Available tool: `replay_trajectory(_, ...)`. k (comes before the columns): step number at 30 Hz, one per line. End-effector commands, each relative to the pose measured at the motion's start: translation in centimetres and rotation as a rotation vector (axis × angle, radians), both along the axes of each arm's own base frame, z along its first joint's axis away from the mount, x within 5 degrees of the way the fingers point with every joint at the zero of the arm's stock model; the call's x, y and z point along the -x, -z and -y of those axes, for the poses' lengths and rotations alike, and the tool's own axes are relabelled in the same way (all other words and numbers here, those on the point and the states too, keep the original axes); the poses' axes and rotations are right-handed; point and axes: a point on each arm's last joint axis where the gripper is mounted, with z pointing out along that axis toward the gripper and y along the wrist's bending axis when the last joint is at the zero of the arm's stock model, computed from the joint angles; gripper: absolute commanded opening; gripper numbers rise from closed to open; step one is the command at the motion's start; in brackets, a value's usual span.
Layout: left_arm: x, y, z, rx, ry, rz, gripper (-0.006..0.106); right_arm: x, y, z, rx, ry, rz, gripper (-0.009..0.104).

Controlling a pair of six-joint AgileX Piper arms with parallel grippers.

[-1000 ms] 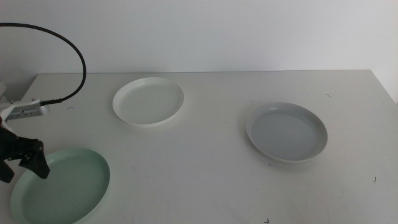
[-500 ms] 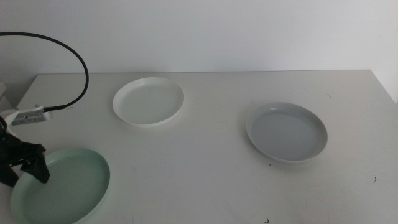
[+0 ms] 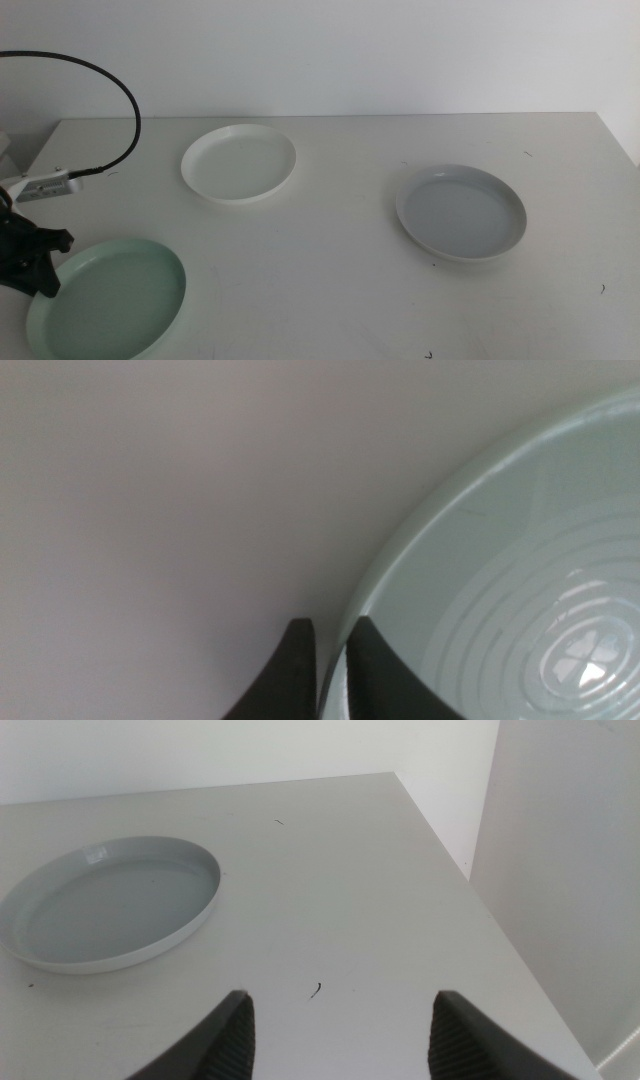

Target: Stack the three bowls on top of each other.

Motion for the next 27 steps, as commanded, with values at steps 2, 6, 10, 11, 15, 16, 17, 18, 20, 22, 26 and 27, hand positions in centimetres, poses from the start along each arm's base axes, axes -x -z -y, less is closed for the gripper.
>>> replay_trajectory(2,0.1,-2.5,0.2,0.009,-0.014,0.031,0.002,0.2,-1.5,-0.1,0.027,-0.013,0.111,0.045)
replay_trajectory(6,0.7,-4.2,0.7,0.031,-0.016,0.044,0.0,0.2,-1.5,-0.1,0.027,-0.013,0.111,0.045)
replay_trajectory(10,1.5,-6.8,1.4,0.063,-0.026,0.098,0.0,0.2,-1.5,-0.1,0.027,-0.013,0.111,0.045)
replay_trajectory(11,1.5,-7.3,1.7,0.071,-0.024,0.11,0.0,0.2,-1.5,-0.1,0.027,-0.013,0.111,0.045)
replay_trajectory(15,2.0,-9.8,4.0,0.071,-0.003,0.171,0.0,0.2,-1.5,-0.1,0.027,-0.013,0.111,0.045)
replay_trajectory(16,2.0,-10.2,4.7,0.071,0.005,0.178,0.0,0.2,-1.5,-0.1,0.027,-0.013,0.111,0.045)
replay_trajectory(17,2.0,-10.4,5.5,0.073,0.014,0.182,0.0,0.2,-1.5,-0.1,0.027,-0.013,0.111,0.045)
replay_trajectory(18,1.9,-10.6,6.1,0.077,0.02,0.182,0.0,0.2,-1.5,-0.1,0.027,-0.013,0.111,0.045)
replay_trajectory(20,1.7,-10.7,8.0,0.087,0.04,0.174,0.0,0.2,-1.5,-0.1,0.027,-0.013,0.111,0.045)
replay_trajectory(22,1.6,-10.7,9.8,0.093,0.058,0.174,0.0,0.2,-1.5,-0.1,0.027,-0.013,0.111,0.045)
replay_trajectory(26,1.3,-10.7,14.1,0.104,0.108,0.197,0.0,0.2,-1.5,-0.1,0.027,-0.013,0.111,0.045)
replay_trajectory(27,1.3,-10.7,15.0,0.108,0.113,0.201,0.0,0.2,-1.5,-0.1,0.027,-0.013,0.111,0.045)
